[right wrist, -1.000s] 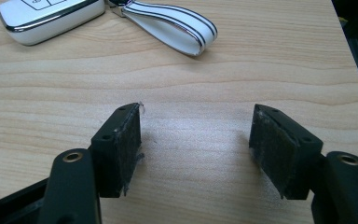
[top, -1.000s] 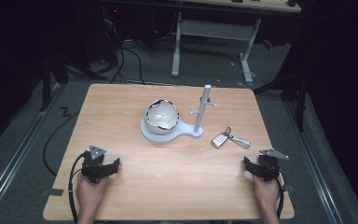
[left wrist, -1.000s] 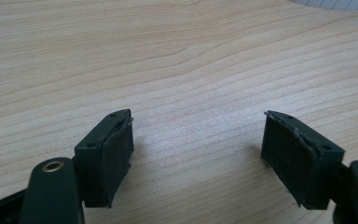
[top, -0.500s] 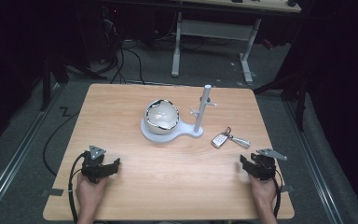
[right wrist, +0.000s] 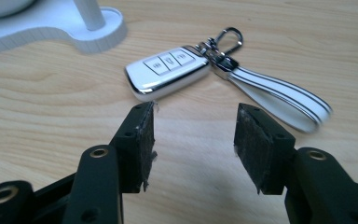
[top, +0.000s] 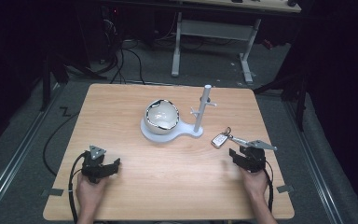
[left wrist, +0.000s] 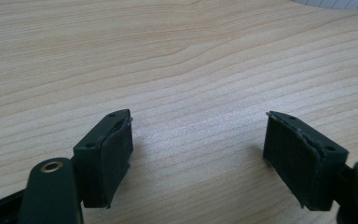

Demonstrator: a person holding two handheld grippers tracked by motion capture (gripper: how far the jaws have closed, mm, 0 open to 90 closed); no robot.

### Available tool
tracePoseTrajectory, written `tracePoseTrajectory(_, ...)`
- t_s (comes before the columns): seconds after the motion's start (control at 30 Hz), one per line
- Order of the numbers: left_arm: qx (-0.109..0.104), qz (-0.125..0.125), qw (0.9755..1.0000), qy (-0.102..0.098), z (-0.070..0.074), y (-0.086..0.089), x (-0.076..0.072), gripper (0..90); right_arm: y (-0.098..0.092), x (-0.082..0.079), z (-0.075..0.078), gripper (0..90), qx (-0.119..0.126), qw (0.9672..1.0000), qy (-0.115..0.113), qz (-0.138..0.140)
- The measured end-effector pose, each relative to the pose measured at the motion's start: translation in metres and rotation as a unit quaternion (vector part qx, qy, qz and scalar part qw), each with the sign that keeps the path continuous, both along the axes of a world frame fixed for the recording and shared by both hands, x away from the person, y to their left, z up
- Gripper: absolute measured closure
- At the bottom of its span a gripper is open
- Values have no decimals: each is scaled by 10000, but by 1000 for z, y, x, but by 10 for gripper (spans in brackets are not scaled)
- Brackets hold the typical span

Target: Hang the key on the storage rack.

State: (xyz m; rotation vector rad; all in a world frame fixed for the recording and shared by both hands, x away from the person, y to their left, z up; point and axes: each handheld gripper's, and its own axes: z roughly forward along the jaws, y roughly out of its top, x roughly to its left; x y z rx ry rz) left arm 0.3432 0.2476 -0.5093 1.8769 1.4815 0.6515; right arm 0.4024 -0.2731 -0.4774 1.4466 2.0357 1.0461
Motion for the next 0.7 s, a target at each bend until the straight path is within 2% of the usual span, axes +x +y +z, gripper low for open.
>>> tracePoseTrajectory(0.2, -1, -1, 10000, 0, 0, 0, 0, 245, 16, 14, -1, 436, -74, 9999, 126, 70)
tracePoseTrajectory(0.43, 14, -9, 10000, 1, 0, 0, 0, 243, 34, 32, -2, 398, -326, 9992, 215, -1)
tracePoseTrajectory(0.6, 18, -24, 10000, 4, 0, 0, 0, 242, 43, 42, -4, 367, -348, 9989, 318, 1)
tracePoseTrajectory(0.7, 18, -26, 10000, 4, 0, 0, 0, 243, 51, 52, -10, 329, -290, 9981, 548, -9)
